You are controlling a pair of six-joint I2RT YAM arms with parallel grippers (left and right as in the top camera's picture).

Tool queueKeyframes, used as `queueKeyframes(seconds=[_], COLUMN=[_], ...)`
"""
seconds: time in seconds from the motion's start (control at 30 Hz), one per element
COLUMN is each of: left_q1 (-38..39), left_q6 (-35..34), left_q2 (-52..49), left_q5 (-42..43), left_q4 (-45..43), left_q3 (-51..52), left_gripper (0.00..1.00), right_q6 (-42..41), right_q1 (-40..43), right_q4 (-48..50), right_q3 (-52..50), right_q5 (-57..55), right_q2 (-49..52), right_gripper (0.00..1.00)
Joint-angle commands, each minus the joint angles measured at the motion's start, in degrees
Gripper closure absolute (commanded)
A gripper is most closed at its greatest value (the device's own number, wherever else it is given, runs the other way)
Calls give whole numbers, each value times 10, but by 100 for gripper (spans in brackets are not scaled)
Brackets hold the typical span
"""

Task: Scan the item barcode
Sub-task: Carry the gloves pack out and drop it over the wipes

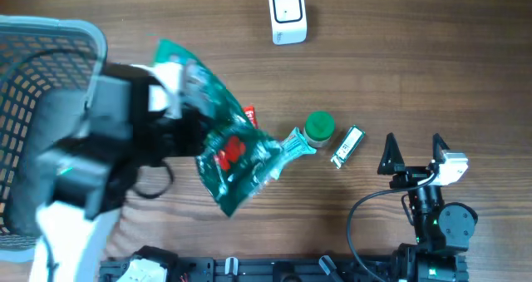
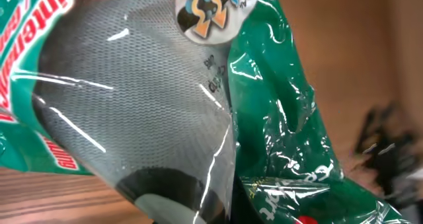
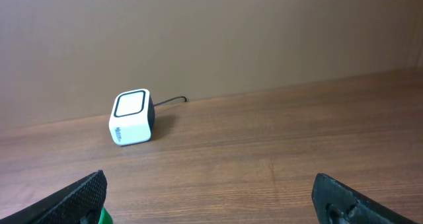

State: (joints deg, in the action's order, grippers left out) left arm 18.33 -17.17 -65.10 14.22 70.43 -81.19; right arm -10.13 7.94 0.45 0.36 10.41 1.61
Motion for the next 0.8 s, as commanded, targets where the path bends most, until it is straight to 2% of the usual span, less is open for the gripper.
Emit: queueKeyframes(seconds=[0.0, 0.07, 0.23, 0.37, 0.4, 0.47, 0.5, 0.53, 0.77], left_q1=[73, 100, 127, 133, 133, 133, 133, 133, 133], left_q6=[47, 35, 35, 35, 35, 35, 34, 34, 32], left_q2=[-35, -65, -140, -215, -230, -258, -270, -276, -217], left_q5=[-77, -77, -77, -77, -77, -83, -91, -99, -255], left_q4=[-64, -133, -236, -274, -277, -285, -292, -297, -295], left_q3=[86, 143, 215, 224, 224, 224, 224, 224, 164], left_gripper=[96, 96, 96, 94, 88, 57, 11, 0, 0], right_q6=[10, 10, 10, 10, 10, 10, 10, 10, 10], right_q1=[-2, -2, -2, -2, -2, -2, -2, -2, -2], right_q4=[3, 3, 3, 3, 3, 3, 3, 3, 3], right_q3=[-1, -1, -1, -1, -1, -1, -1, -1, -1], right_q5=[-3, -3, -3, -3, -3, -3, -3, -3, -3], right_q2=[-2, -2, -2, -2, -2, -2, -2, -2, -2], right_gripper=[0, 0, 0, 0, 0, 0, 0, 0, 0])
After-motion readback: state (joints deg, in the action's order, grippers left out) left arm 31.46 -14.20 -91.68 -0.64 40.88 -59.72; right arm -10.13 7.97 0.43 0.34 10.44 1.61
